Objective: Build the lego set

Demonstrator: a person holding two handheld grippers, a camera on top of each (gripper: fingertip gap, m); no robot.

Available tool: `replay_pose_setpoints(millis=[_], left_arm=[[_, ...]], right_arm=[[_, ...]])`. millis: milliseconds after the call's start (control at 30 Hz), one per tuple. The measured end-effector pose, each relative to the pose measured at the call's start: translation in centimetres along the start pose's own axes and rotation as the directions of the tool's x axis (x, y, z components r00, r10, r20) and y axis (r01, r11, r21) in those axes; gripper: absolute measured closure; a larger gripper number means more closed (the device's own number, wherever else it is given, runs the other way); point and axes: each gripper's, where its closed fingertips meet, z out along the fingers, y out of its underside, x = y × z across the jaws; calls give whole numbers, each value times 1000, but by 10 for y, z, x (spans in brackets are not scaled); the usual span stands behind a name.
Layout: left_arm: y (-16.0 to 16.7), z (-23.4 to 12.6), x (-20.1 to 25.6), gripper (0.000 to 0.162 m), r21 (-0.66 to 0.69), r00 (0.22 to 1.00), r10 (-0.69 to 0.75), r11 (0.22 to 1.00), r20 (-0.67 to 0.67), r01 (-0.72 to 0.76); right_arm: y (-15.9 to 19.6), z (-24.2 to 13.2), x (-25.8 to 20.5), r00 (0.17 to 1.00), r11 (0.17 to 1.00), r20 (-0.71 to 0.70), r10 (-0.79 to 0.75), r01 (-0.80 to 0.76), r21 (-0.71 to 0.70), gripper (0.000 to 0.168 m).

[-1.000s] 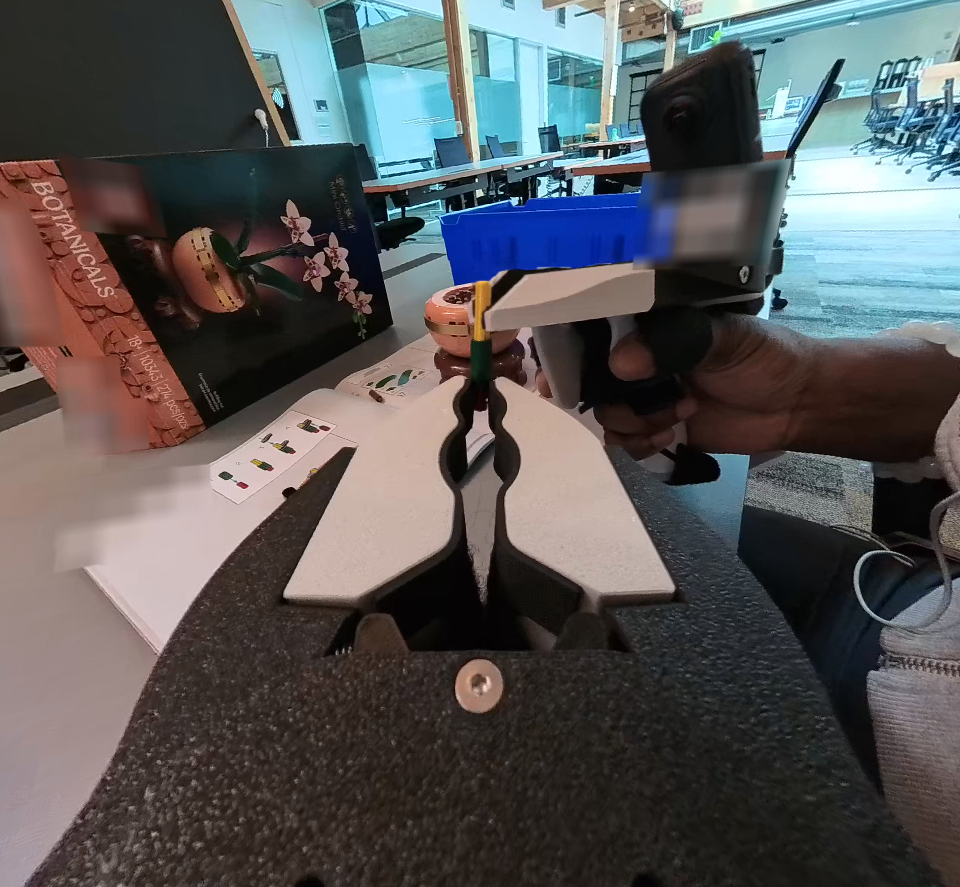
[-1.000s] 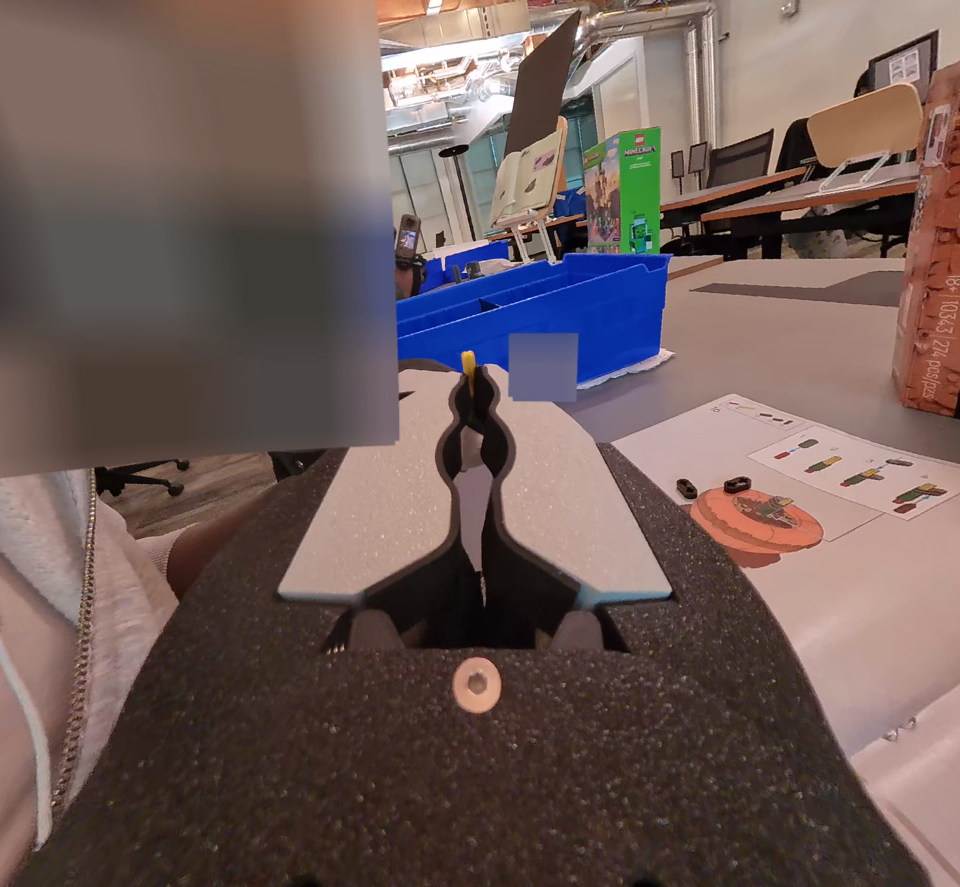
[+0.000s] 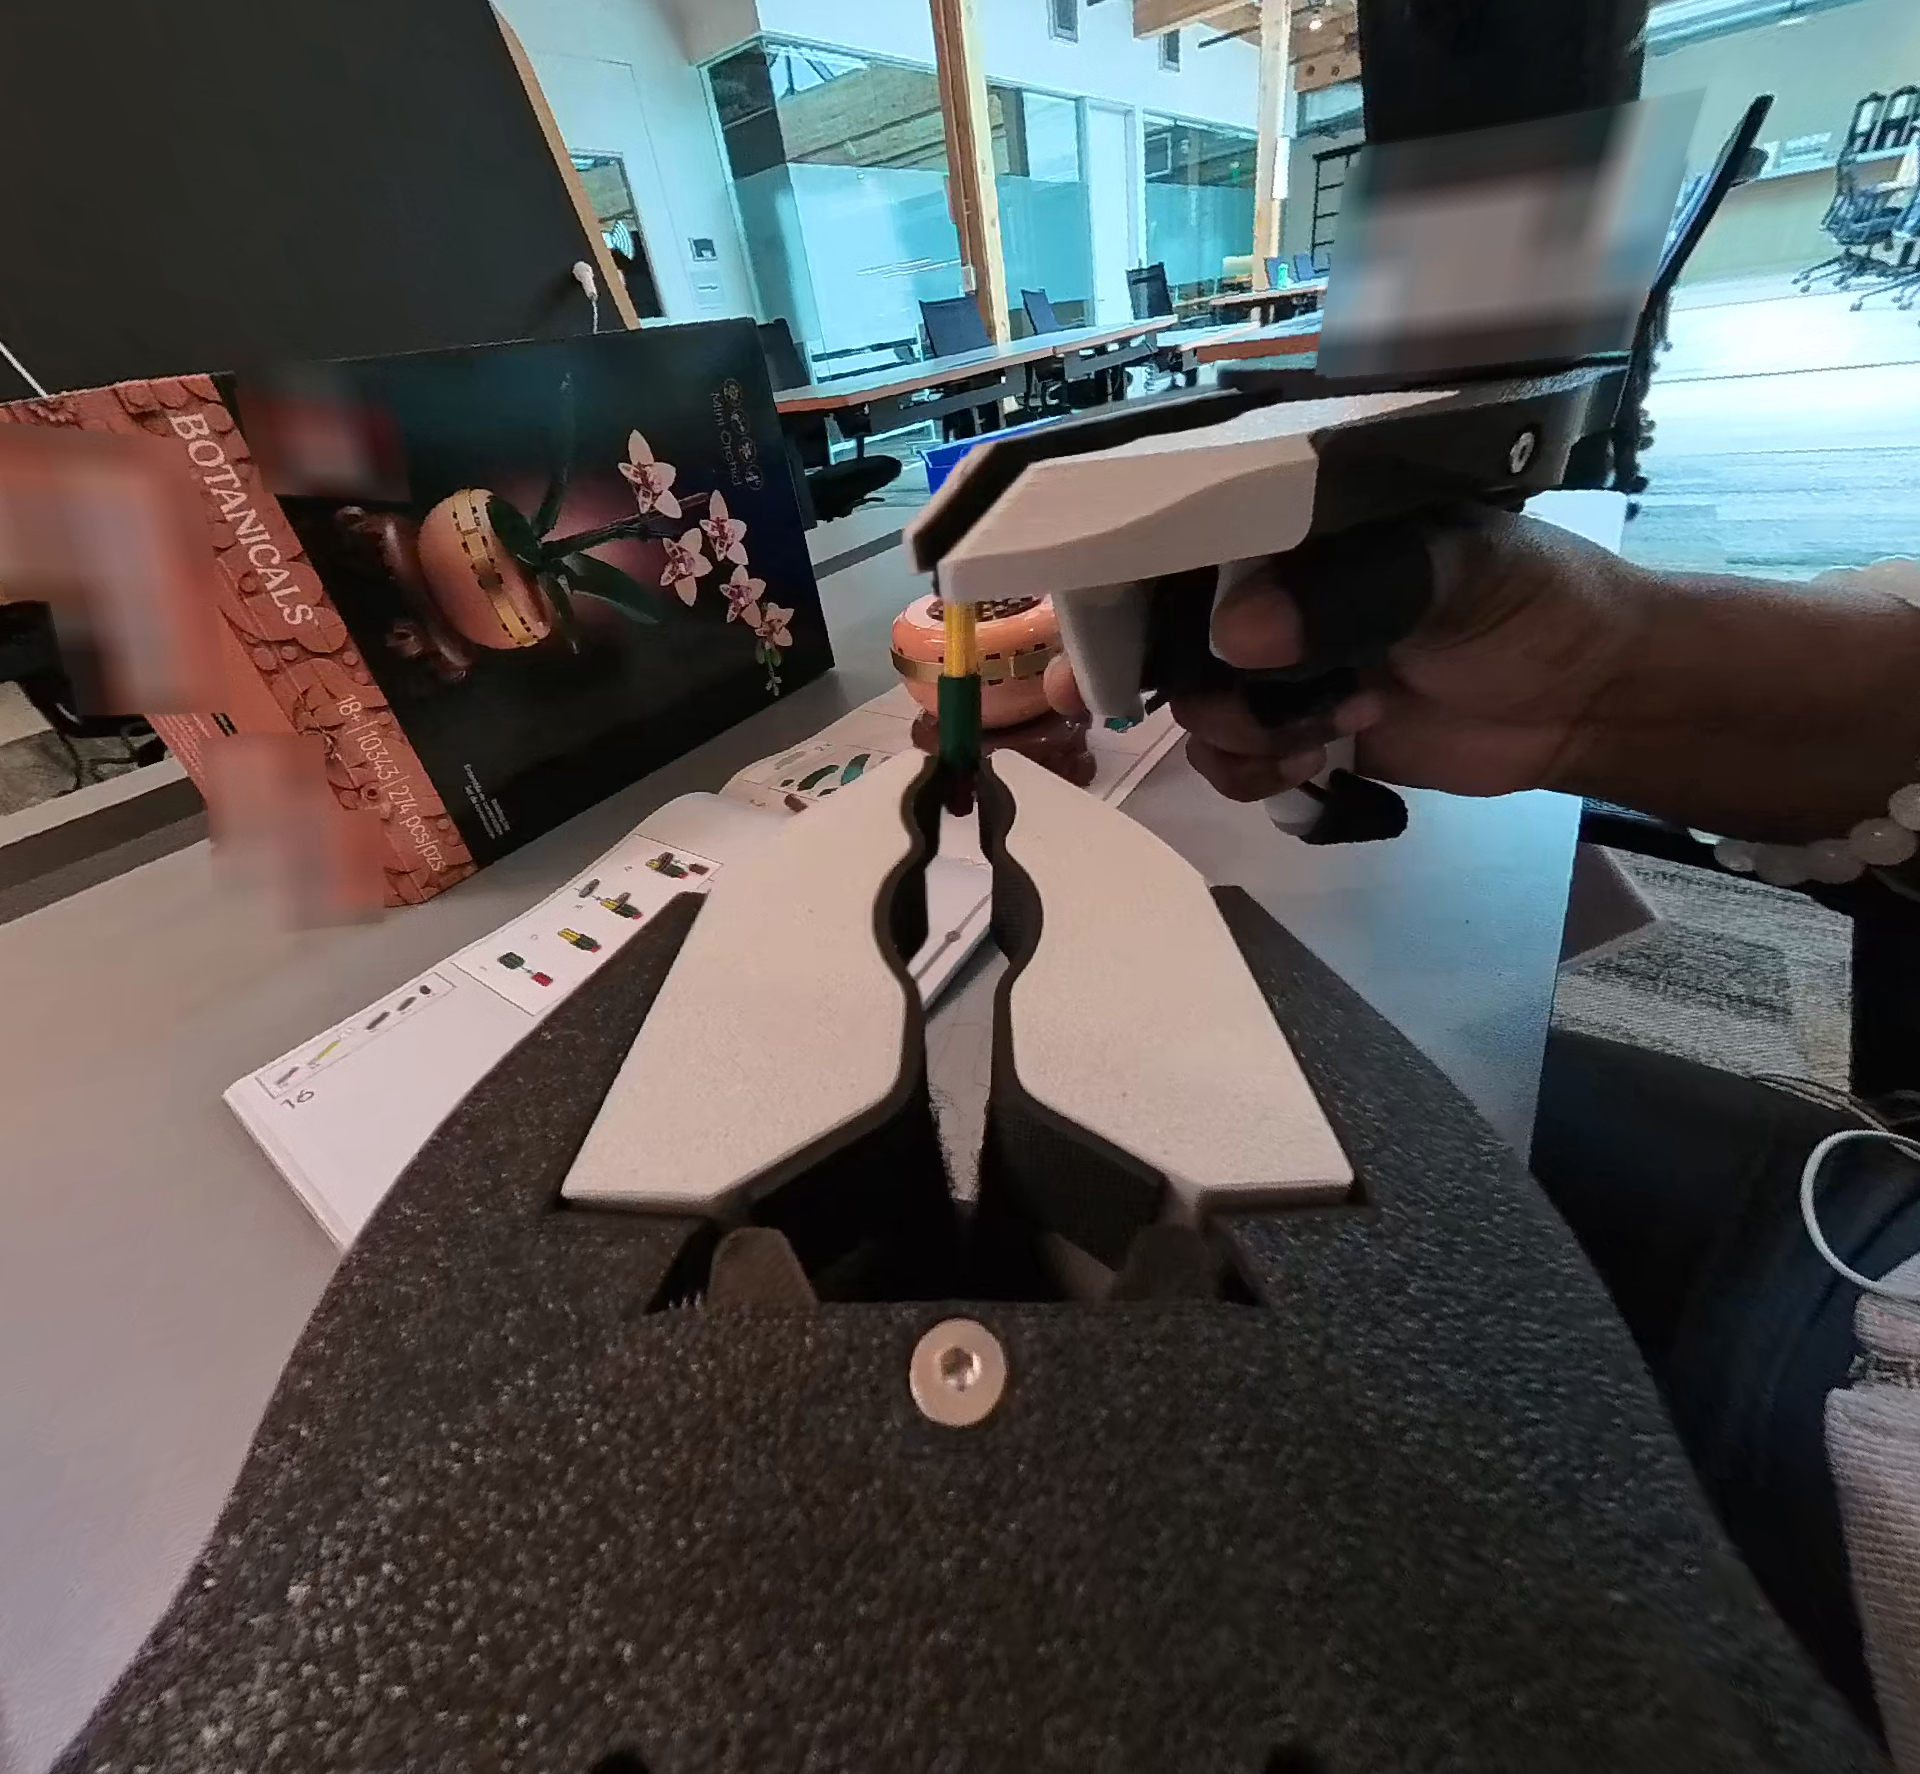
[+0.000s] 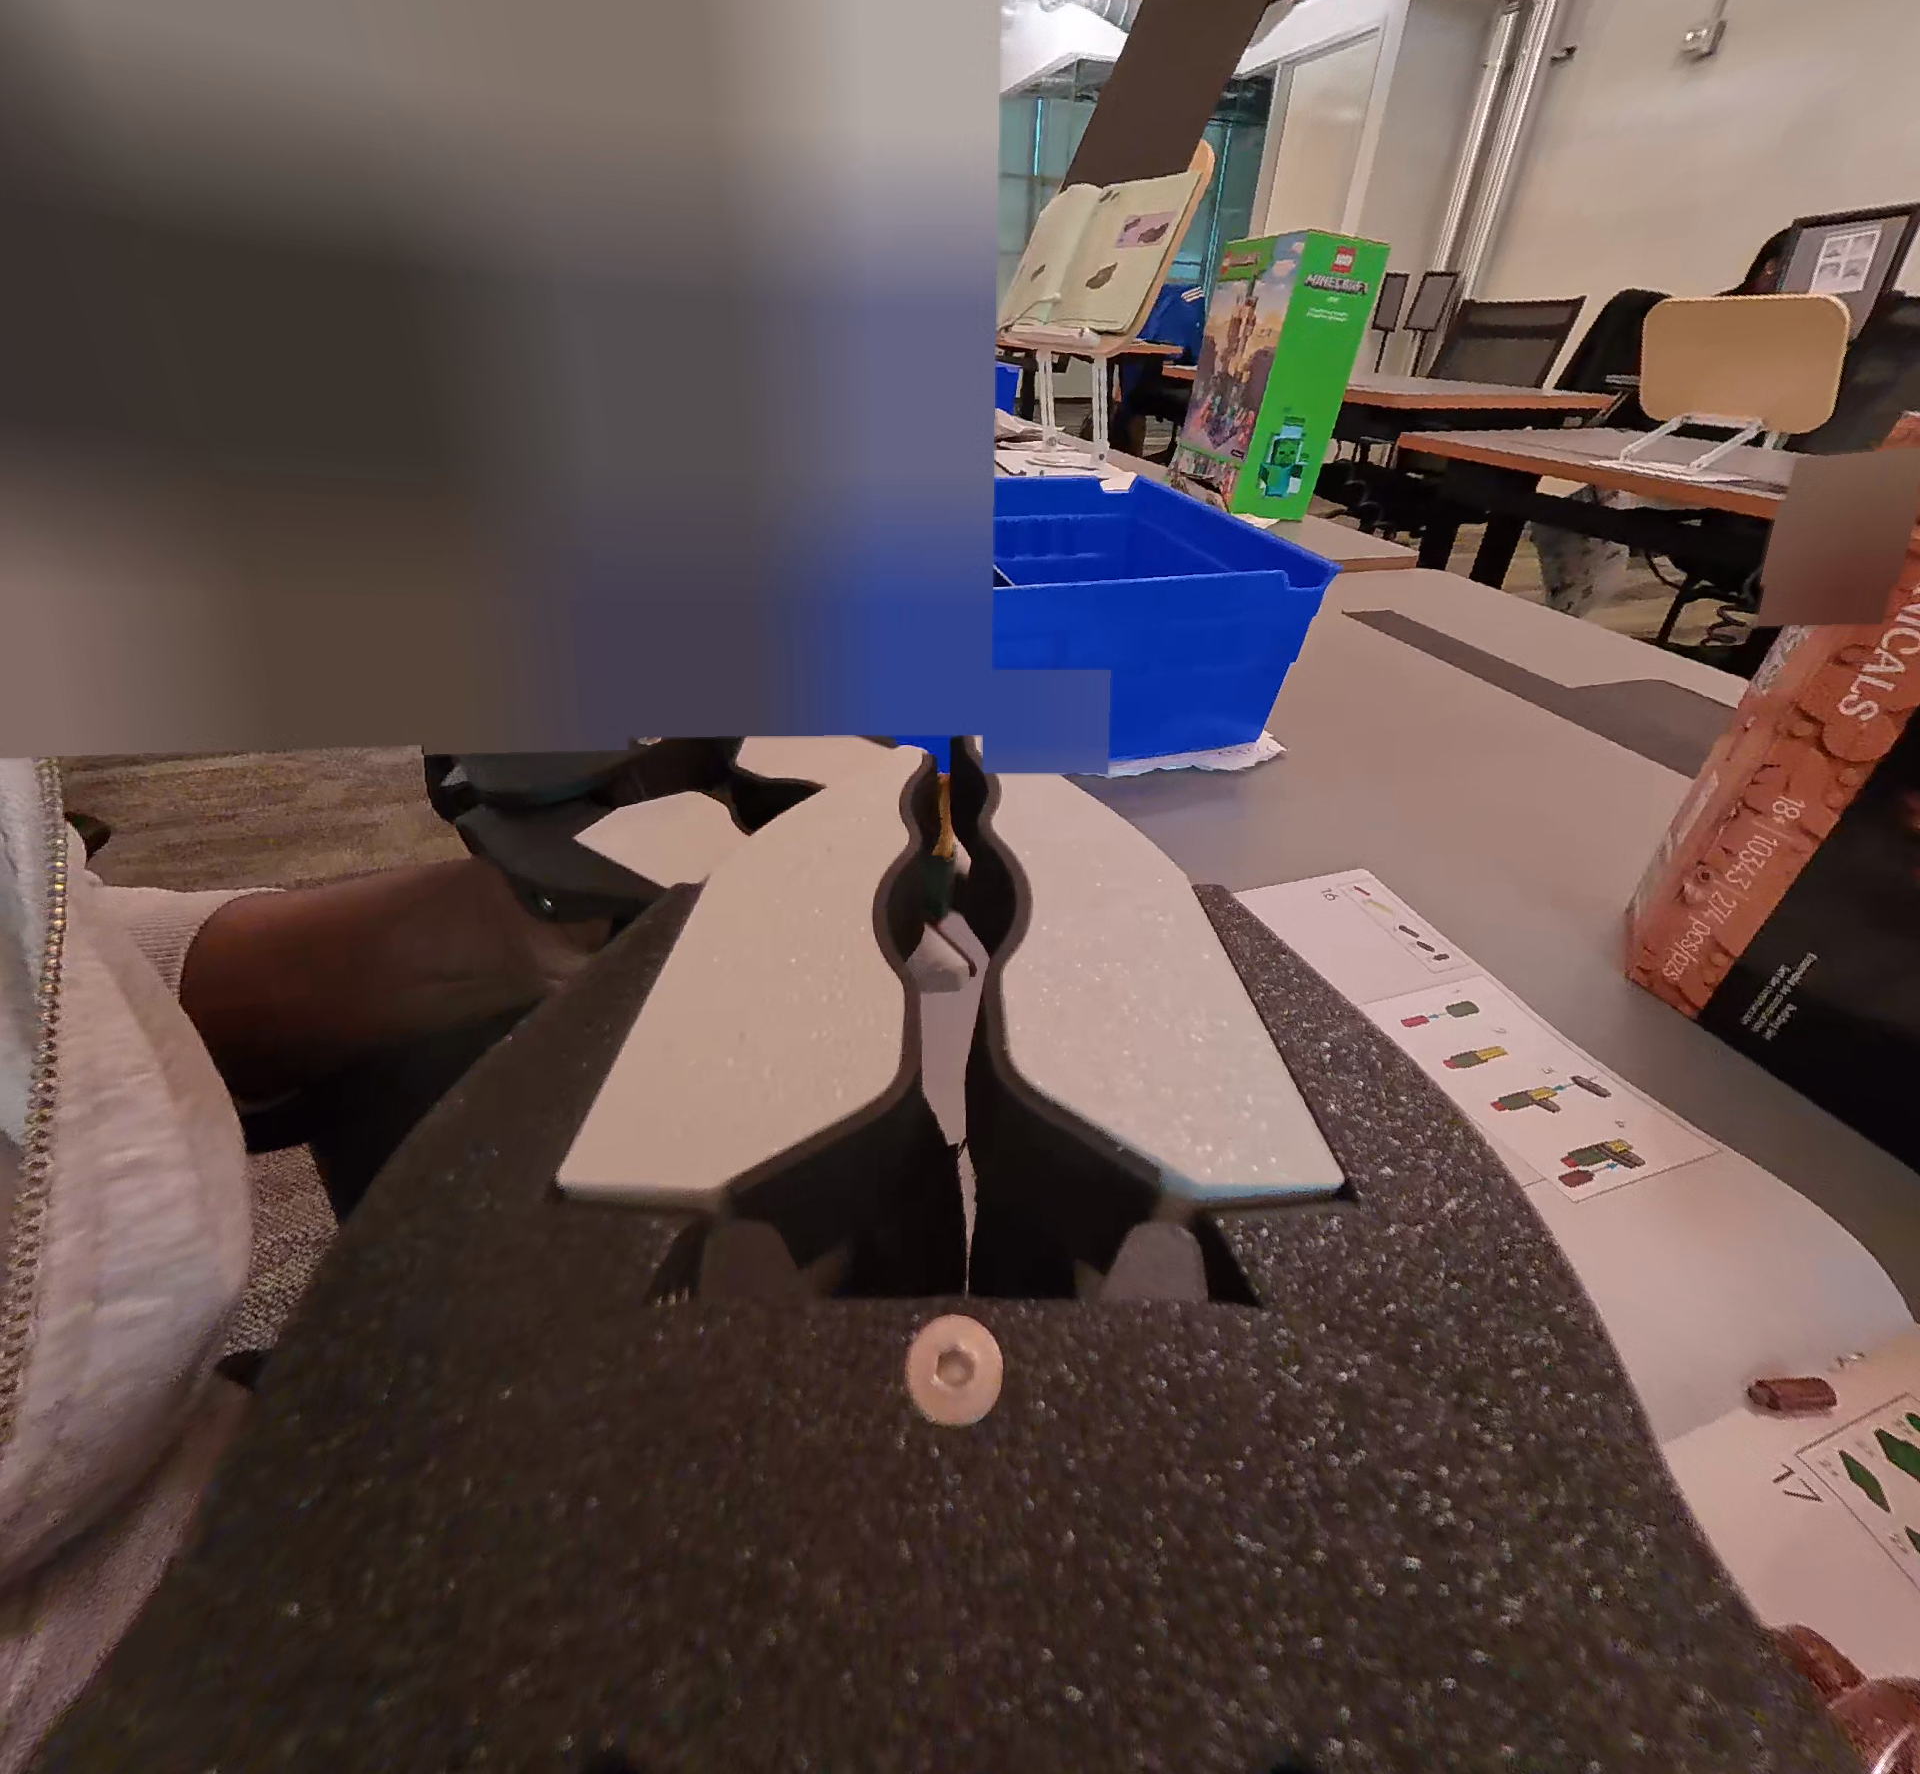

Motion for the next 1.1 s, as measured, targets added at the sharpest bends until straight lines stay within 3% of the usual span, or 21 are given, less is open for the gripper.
replay_pose_setpoints(millis=[133, 333, 433, 500, 567, 600, 733, 833, 900, 1100], left_arm=[[1, 0, 2, 140, -7, 1000, 21, 1000, 3, -21], [3, 0, 0, 150, -23, 1000, 22, 999, 7, -22], [1, -9, -21, 133, -10, 994, -5, 1000, 107, 6], [-6, -19, -38, 131, 62, 984, -80, 996, 159, 71], [-15, -30, -56, 140, 124, 962, -154, 984, 227, 128], [-16, -36, -64, 147, 134, 949, -172, 981, 265, 140], [-8, -44, -78, 151, 84, 925, -143, 989, 351, 121], [-6, -44, -79, 151, 70, 921, -124, 992, 370, 106], [-6, -47, -82, 151, 68, 914, -115, 993, 388, 96], [-11, -55, -88, 151, 116, 904, -157, 986, 397, 120]], right_arm=[[1, 2, -3, 1000, 1000, 4, -25, 25, -12, 168], [9, 2, 0, 1000, 1000, -7, 12, -12, -17, 168], [15, -9, 14, 995, 995, -56, 83, -86, -41, 165], [30, -17, 25, 989, 983, -92, 113, -125, -137, 161], [54, -20, 27, 987, 941, -79, 136, -154, -301, 138], [67, -19, 23, 989, 909, -49, 136, -144, -391, 135], [101, -6, 10, 993, 779, 73, 90, -24, -627, 142], [124, 5, -5, 984, 622, 146, 101, 52, -782, 142], [132, 12, -13, 982, 565, 149, 119, 57, -823, 143], [129, 24, -16, 984, 569, 32, 177, -76, -819, 147]])
